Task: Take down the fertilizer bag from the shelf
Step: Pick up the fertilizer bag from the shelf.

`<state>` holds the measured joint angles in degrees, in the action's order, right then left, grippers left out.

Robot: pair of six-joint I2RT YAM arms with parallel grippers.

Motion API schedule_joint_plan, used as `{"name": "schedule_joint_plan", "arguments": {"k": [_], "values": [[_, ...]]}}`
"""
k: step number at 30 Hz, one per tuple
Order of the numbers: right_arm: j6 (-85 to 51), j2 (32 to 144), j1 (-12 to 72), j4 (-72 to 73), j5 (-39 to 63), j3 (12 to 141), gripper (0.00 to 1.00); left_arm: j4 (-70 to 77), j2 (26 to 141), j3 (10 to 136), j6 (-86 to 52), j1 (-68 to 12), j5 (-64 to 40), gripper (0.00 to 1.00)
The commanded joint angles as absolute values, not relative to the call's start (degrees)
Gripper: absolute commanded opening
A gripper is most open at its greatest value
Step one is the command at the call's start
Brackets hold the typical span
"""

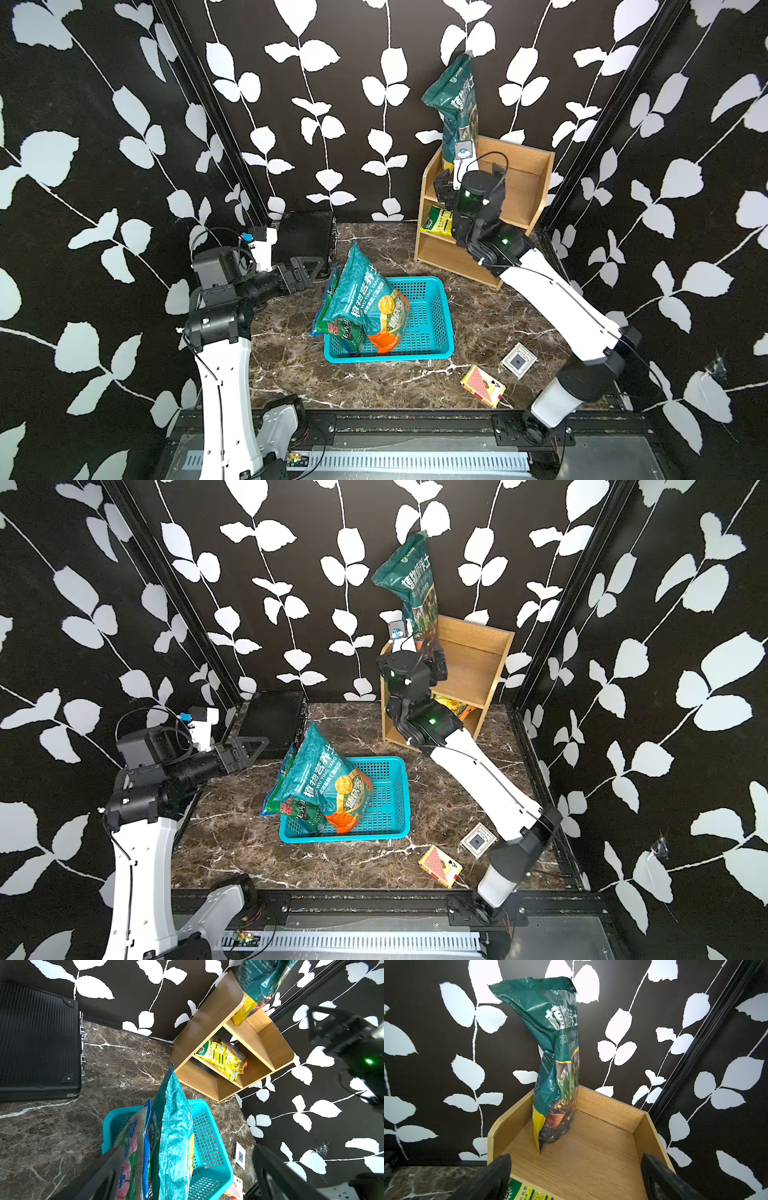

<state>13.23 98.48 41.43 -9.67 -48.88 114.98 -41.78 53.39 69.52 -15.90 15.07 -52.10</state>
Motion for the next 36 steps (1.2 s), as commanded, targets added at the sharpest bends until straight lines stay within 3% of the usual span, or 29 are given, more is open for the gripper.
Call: {"name": "schedule_joint_plan", "arguments": {"k": [1, 12, 24, 36], "values": [[14.63, 103.27, 39.84, -14.51, -47.89, 124.17, 1.0, -39.74, 53.28, 68.86, -16.47, 15.33, -53.62, 0.99], [23.38, 124.35, 36.41, -19.31, -50.39, 156.15, 1.0, -38.41, 54.31, 68.07, -17.29, 15.3, -54.33, 0.99], [11.7, 125.93, 26.87, -24.74, -38.86, 155.99, 1.0, -37.79, 54.84, 67.68, -17.67, 15.31, -55.28, 0.99], [7.52, 125.06, 26.11, -19.86, -26.05, 152.48, 0.98, -37.62, 55.11, 67.44, -17.83, 15.37, -55.24, 0.99]]}}
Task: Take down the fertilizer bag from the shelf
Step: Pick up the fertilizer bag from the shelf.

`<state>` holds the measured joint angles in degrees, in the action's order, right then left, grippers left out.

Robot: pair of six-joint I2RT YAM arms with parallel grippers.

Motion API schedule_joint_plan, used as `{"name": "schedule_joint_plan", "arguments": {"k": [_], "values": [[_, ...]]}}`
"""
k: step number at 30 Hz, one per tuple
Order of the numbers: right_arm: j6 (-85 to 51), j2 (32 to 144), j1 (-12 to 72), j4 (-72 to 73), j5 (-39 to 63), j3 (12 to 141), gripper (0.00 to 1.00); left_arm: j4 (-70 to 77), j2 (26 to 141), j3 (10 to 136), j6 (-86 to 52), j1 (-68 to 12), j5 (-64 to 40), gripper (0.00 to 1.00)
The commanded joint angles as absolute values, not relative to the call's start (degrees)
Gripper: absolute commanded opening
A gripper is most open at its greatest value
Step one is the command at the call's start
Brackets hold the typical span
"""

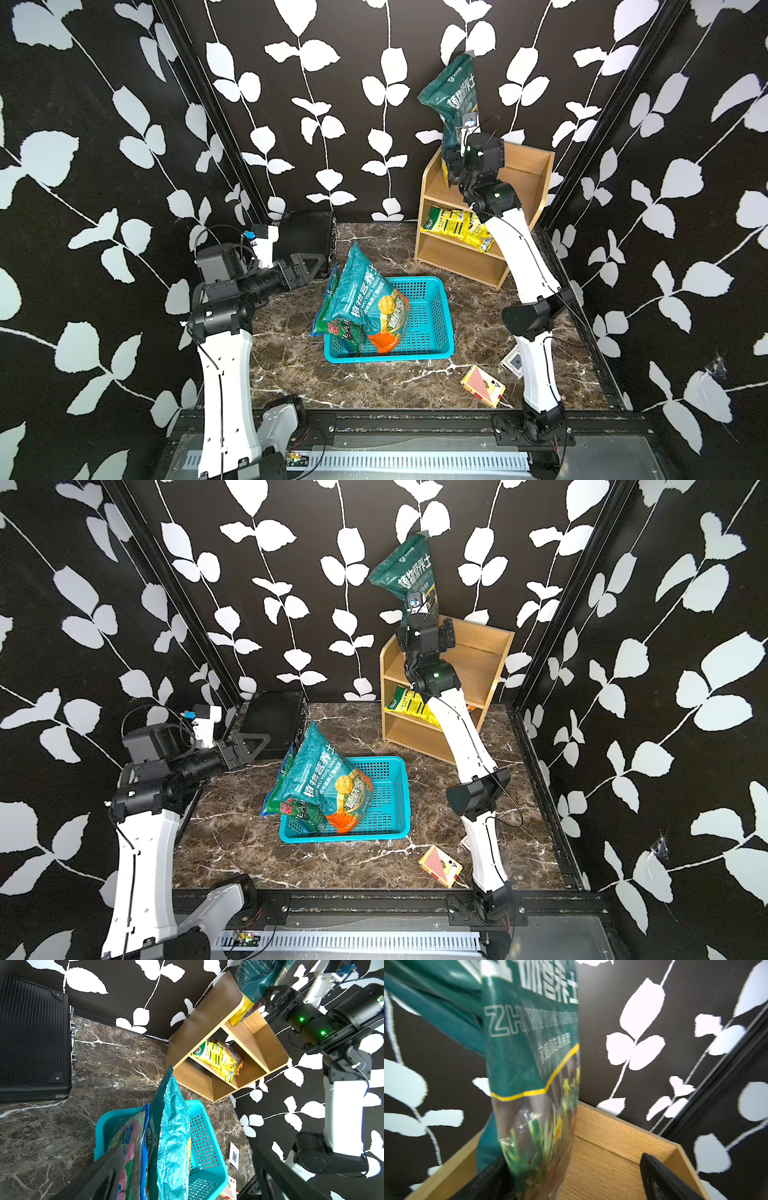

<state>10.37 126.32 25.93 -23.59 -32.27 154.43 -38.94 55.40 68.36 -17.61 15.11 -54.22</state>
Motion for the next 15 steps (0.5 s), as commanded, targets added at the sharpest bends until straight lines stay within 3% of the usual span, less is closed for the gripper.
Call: {"name": "schedule_joint_plan", "arguments": {"k": [1, 6, 8, 12, 15], "values": [[6.81, 124.66, 26.15, -18.74, -26.03, 151.49, 0.99, -37.44, 55.12, 67.41, -17.93, 15.33, -55.29, 0.99], [5.21, 127.68, 26.02, -19.04, -25.8, 155.6, 0.99, -37.37, 55.2, 67.28, -18.08, 15.34, -55.46, 0.99], [4.29, 128.43, 26.05, -20.24, -25.67, 157.14, 0.94, -37.31, 55.22, 67.23, -18.11, 15.33, -55.45, 0.99], [1.6, 122.76, 26.56, -17.73, -21.92, 148.05, 0.87, -37.27, 55.4, 67.23, -18.19, 15.35, -55.55, 0.99], [1.96, 115.54, 27.97, -6.5, -22.53, 133.36, 0.99, -37.11, 55.46, 67.13, -18.35, 15.29, -55.87, 0.99]]}}
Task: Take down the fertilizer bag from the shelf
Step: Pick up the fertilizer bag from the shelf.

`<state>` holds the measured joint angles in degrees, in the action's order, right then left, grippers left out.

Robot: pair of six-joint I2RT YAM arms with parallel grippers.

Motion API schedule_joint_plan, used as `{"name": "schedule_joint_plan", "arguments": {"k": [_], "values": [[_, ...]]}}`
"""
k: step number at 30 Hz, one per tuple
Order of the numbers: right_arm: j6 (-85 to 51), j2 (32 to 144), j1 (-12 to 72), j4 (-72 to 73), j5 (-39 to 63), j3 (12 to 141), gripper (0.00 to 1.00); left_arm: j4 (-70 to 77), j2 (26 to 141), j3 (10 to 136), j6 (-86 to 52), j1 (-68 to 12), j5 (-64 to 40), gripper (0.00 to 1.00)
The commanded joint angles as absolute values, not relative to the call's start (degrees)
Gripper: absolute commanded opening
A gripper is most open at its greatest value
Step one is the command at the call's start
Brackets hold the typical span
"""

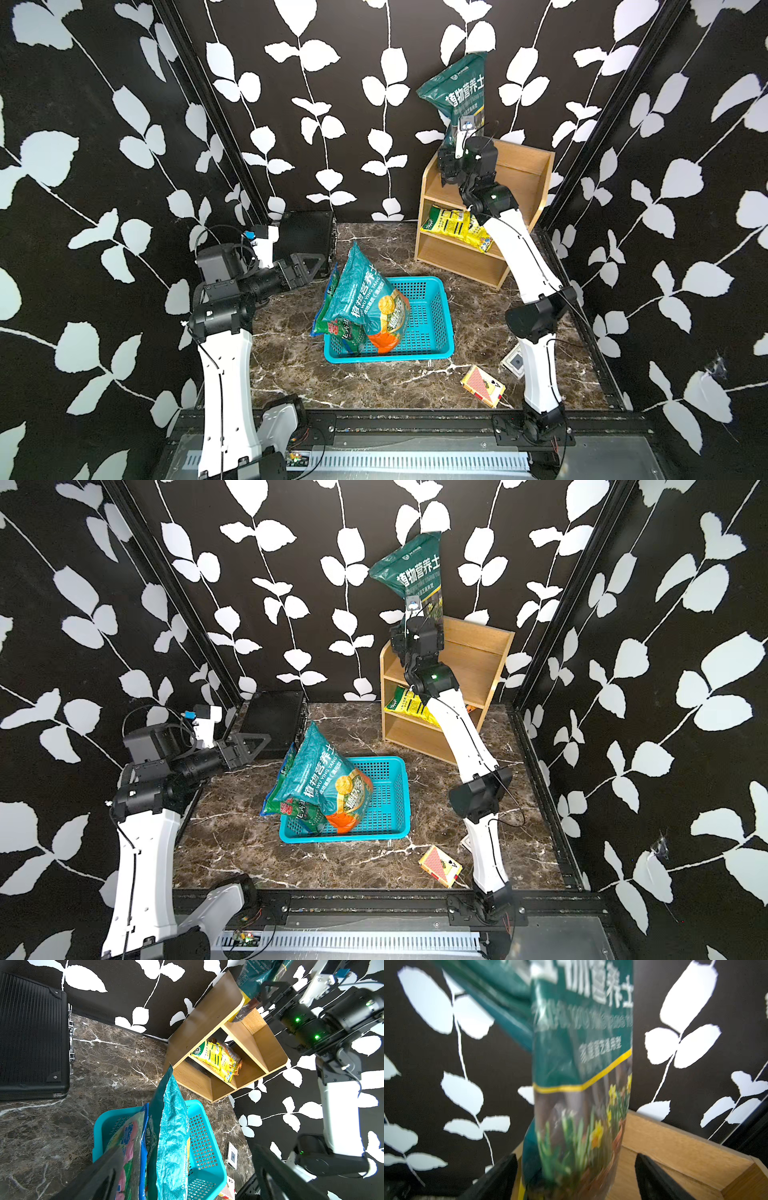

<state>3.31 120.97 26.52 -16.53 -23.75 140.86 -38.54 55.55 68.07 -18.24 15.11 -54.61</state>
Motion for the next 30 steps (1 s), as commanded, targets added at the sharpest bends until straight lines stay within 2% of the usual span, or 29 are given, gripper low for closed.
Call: {"name": "schedule_joint_plan", "arguments": {"k": [1, 3, 8, 9, 11, 14, 18, 21, 24, 26, 27, 30], "values": [[2.15, 114.46, 28.29, -3.97, -23.38, 131.02, 1.0, -37.04, 55.46, 67.15, -18.43, 15.3, -55.92, 0.99], [2.08, 115.98, 28.39, -5.19, -26.34, 134.04, 1.0, -37.0, 55.5, 67.08, -18.46, 15.33, -55.92, 0.99], [5.38, 132.26, 28.28, -20.56, -31.61, 163.86, 1.0, -36.79, 55.48, 66.96, -18.63, 15.35, -56.03, 0.99], [6.51, 134.26, 28.26, -20.62, -32.31, 166.4, 1.0, -36.68, 55.46, 66.96, -18.58, 15.3, -56.12, 0.99], [8.69, 134.26, 28.27, -15.91, -34.47, 163.04, 0.96, -36.54, 55.4, 66.88, -18.8, 15.35, -56.13, 0.99], [10.08, 132.5, 27.17, -7.99, -38.01, 155.68, 0.72, -36.44, 55.52, 66.8, -18.89, 15.36, -56.15, 0.99], [6.64, 134.29, 24.6, -12.22, -34.11, 158.69, 0.41, -36.3, 55.56, 66.76, -18.85, 15.32, -56.4, 0.99], [9.17, 132.53, 24.94, -10.23, -33.17, 155.47, 0.16, -36.29, 55.56, 66.8, -18.98, 15.32, -56.41, 0.99], [16.31, 127.56, 27.6, -0.06, -39.35, 145.53, 0.06, -36.21, 55.61, 66.8, -18.97, 15.35, -56.5, 0.99], [22.81, 123.74, 29.84, 9.69, -41.61, 137.17, 0.05, -36.09, 55.72, 66.71, -19.07, 15.37, -56.53, 0.99], [24.96, 122.22, 30.88, 12.43, -41.85, 134.37, 0.01, -36.11, 55.67, 66.71, -19.14, 15.34, -56.55, 0.99], [29.66, 119.97, 33.95, 14.93, -43.31, 130.92, 0.0, -35.91, 55.68, 66.62, -19.23, 15.32, -56.64, 0.99]]}}
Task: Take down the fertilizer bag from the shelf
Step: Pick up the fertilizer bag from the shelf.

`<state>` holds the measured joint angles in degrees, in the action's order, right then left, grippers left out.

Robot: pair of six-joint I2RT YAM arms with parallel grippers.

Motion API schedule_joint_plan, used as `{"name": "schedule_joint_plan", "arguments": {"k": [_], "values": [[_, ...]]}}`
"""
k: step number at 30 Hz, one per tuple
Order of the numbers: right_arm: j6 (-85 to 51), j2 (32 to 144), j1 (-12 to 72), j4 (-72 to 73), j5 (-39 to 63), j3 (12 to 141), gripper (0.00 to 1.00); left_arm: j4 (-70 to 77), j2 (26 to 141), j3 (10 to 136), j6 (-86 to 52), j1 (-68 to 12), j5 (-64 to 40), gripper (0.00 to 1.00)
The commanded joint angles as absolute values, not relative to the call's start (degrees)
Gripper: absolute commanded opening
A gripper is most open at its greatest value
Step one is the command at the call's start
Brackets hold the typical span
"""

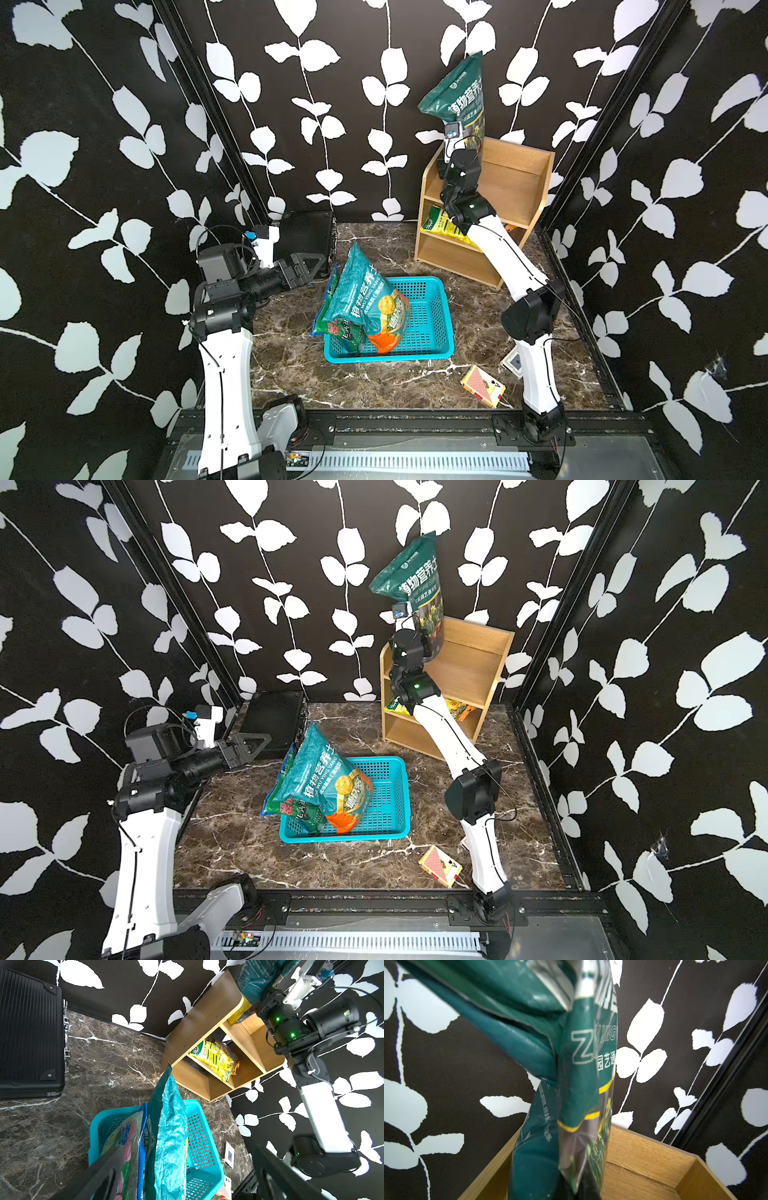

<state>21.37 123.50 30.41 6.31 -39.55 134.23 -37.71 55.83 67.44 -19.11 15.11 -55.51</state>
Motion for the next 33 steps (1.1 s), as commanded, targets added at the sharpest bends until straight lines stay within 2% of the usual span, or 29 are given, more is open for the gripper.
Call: {"name": "schedule_joint_plan", "arguments": {"k": [1, 6, 13, 22, 33], "values": [[31.28, 119.24, 34.93, 16.19, -44.58, 129.83, 0.0, -35.9, 55.71, 66.64, -19.2, 15.3, -56.62, 0.99], [33.39, 113.0, 37.17, 20.25, -44.99, 120.8, 0.0, -35.86, 55.8, 66.62, -19.31, 15.35, -56.85, 0.99], [27.76, 101.2, 38.29, 16.3, -44.25, 112.16, 0.0, -36.28, 55.65, 66.9, -18.89, 15.36, -56.84, 0.99], [18.48, 82.77, 41.21, 11.53, -34.64, 96.49, 0.0, -36.43, 56.07, 67.23, -18.63, 15.29, -57.48, 0.99], [11.75, 69.54, 44.62, 8.46, -24.34, 87.26, 0.0, -36.42, 56.49, 67.46, -18.62, 15.29, -57.96, 0.99]]}}
